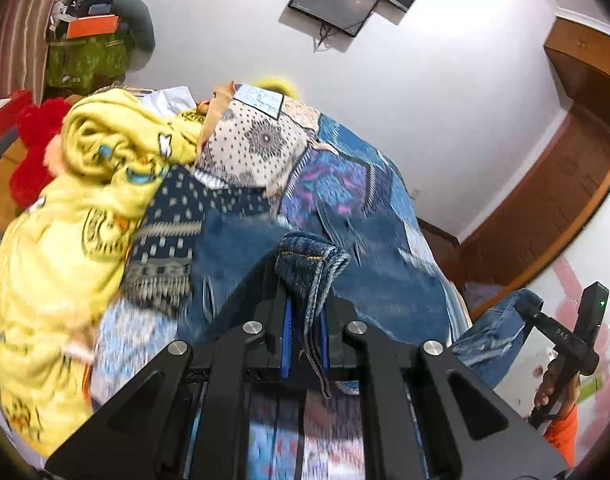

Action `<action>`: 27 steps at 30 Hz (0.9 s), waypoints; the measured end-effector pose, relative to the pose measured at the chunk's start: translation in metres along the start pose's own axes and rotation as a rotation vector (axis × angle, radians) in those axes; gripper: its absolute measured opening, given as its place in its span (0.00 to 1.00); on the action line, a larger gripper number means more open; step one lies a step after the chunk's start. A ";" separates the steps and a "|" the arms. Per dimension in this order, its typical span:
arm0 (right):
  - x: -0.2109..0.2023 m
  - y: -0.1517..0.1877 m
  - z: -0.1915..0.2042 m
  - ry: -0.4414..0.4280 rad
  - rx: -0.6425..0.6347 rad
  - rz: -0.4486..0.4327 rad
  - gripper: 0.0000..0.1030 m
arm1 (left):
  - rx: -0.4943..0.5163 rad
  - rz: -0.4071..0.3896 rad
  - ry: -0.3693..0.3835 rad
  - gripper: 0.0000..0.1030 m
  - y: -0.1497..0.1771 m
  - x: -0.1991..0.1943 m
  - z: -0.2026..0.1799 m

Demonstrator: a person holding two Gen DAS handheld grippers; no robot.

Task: Fold large clothes

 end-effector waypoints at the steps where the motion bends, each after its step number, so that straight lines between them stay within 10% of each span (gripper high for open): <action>1: 0.009 -0.011 -0.003 0.004 0.006 0.001 0.10 | -0.009 0.004 0.000 0.10 -0.009 0.009 0.004; 8: 0.100 -0.051 -0.028 0.023 0.104 0.066 0.10 | -0.096 0.073 -0.045 0.10 -0.056 0.106 0.039; 17: 0.196 -0.030 -0.054 0.094 0.133 0.208 0.13 | -0.130 0.234 -0.193 0.11 -0.024 0.216 0.089; 20: 0.202 -0.029 -0.059 0.094 0.126 0.230 0.24 | -0.113 0.249 -0.213 0.14 -0.016 0.229 0.093; 23: 0.197 -0.029 -0.065 0.200 0.120 0.239 0.67 | -0.029 0.270 -0.248 0.16 -0.015 0.229 0.084; 27: 0.165 -0.037 -0.067 0.196 0.118 0.177 0.70 | 0.096 0.311 -0.296 0.27 -0.019 0.212 0.064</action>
Point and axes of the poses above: each gripper's, at about its wrist camera, not at the fingertips, and x roughly the way its jaws point, z to its left, y to its underside, the point moved 3 cm from there along x, roughly the way its jaws point, and after that the axes turned 1 degree about y, right-handed, at the moved point
